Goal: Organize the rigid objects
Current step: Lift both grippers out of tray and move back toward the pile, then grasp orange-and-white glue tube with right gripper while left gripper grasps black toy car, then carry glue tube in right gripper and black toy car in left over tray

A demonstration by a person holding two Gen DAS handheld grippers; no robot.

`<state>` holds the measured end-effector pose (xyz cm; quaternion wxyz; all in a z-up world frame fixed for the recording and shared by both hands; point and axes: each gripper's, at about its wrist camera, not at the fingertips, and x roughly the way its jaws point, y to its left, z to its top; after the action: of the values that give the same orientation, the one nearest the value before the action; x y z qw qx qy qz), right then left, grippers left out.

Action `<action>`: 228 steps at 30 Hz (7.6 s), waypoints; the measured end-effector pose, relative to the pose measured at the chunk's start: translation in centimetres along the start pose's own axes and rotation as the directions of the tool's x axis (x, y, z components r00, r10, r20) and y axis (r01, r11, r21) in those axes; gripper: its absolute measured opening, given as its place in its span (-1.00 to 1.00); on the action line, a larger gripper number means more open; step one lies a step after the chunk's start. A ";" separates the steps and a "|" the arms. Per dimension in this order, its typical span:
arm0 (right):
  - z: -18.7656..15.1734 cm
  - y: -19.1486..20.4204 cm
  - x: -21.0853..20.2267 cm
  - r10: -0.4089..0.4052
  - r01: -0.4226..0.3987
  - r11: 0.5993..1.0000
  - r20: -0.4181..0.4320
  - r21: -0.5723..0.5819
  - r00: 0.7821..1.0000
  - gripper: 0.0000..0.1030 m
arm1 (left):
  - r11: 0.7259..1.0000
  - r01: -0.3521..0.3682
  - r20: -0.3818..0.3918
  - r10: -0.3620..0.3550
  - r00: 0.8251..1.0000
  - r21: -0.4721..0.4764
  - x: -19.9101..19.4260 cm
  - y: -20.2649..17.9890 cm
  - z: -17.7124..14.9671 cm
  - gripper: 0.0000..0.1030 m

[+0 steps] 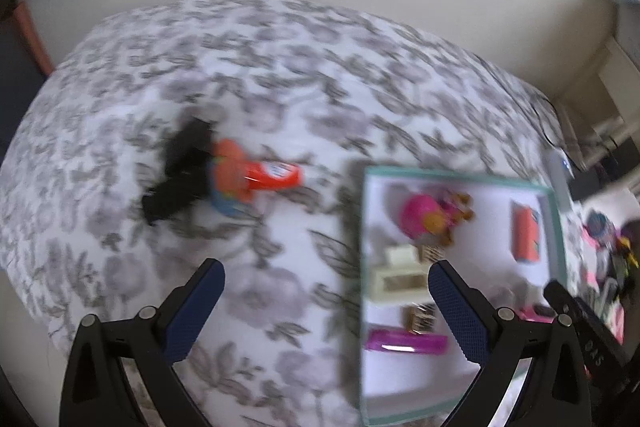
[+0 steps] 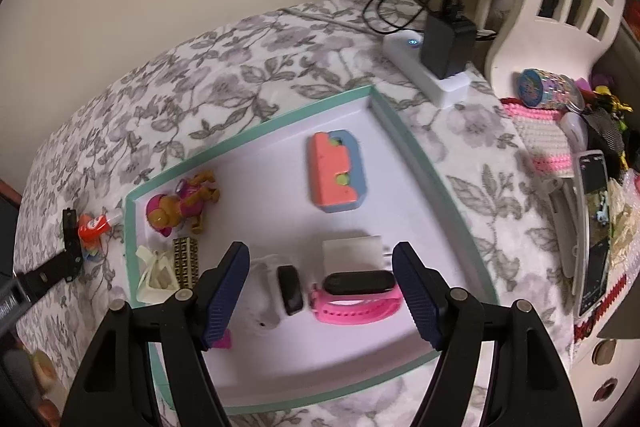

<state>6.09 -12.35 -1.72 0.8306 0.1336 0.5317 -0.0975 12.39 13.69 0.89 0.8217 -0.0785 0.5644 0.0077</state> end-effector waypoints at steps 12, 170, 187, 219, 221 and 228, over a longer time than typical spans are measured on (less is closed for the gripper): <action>-1.5 6.4 0.5 0.045 -0.038 0.984 0.032 -0.173 0.998 0.79 | 0.984 -0.059 0.043 0.068 0.997 -0.169 -1.0 6.8 1.2 1.00; 0.3 24.8 9.8 0.287 -0.302 0.881 -0.096 -0.363 0.953 0.52 | 0.940 -0.078 -0.159 0.026 0.987 -0.332 9.9 18.7 3.2 0.39; 1.4 22.3 6.1 0.322 -0.322 0.895 -0.050 -0.310 0.945 0.53 | 0.948 0.005 -0.064 -0.027 0.998 -0.317 6.1 16.5 4.4 0.39; 0.1 0.1 0.1 0.000 -0.001 1.000 0.040 0.007 0.999 0.53 | 0.975 0.184 -0.063 -0.177 0.982 0.127 1.0 -5.7 -0.9 0.39; 0.3 -0.6 0.4 -0.008 0.007 1.000 0.038 0.020 0.999 0.53 | 0.971 0.197 -0.082 -0.187 0.979 0.138 1.4 -6.7 -1.3 0.39; 0.7 -1.7 1.5 -0.037 0.036 0.999 0.028 0.028 0.999 0.53 | 0.967 0.182 -0.125 -0.161 0.979 0.180 3.3 -9.2 -2.2 0.39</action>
<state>6.84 -14.27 -3.03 0.8344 0.1339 0.5205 -0.1218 12.47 4.10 -1.81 0.7909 -0.0484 0.5977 -0.1219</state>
